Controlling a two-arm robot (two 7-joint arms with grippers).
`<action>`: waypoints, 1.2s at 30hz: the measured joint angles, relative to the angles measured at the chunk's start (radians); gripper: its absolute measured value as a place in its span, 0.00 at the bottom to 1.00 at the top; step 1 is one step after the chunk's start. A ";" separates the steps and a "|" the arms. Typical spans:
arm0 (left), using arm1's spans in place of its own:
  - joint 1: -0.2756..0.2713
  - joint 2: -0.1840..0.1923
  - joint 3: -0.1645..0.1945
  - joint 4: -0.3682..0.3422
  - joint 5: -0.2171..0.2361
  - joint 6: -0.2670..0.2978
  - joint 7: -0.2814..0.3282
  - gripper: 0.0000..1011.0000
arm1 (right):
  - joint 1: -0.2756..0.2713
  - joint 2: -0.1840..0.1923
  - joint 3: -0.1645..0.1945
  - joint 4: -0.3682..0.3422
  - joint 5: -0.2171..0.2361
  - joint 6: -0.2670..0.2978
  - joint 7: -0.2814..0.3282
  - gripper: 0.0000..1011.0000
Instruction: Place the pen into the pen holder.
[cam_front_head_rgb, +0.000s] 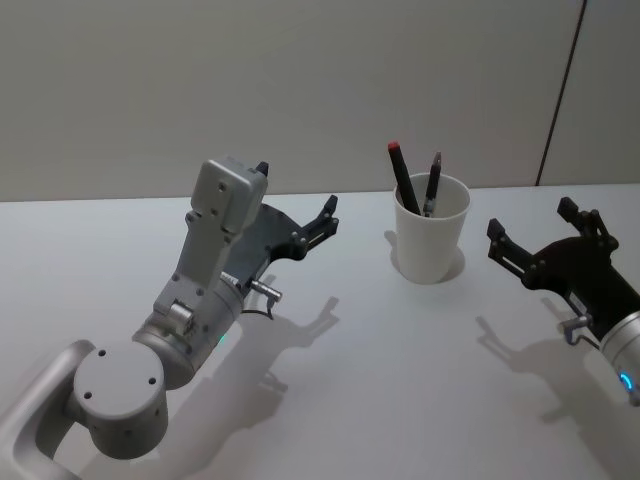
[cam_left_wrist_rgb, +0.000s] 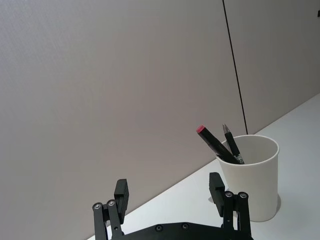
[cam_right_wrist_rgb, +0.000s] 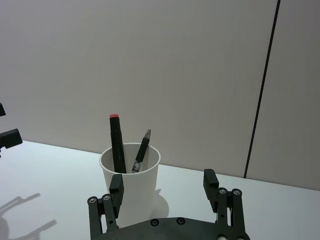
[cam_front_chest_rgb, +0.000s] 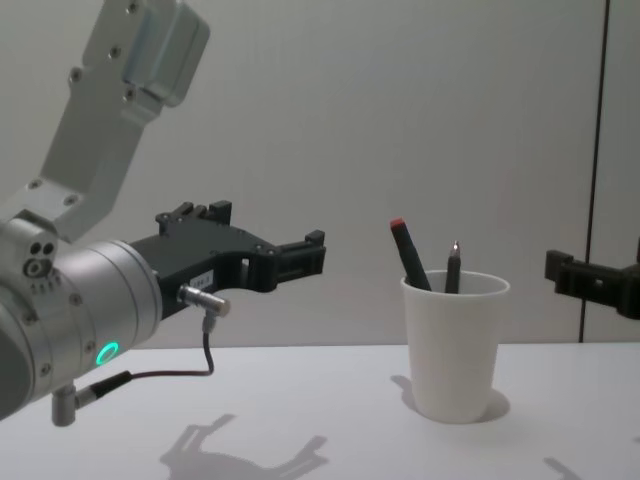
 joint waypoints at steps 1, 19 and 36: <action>0.000 0.000 0.000 0.000 0.000 0.000 0.000 0.99 | 0.000 0.000 0.000 0.000 0.000 0.000 0.000 0.99; 0.000 0.000 0.000 0.000 0.000 0.000 0.000 0.99 | 0.000 0.000 0.000 0.000 0.000 0.000 0.000 0.99; 0.000 0.000 0.000 0.000 0.000 0.000 0.000 0.99 | 0.000 0.000 0.000 0.000 0.000 0.000 0.000 0.99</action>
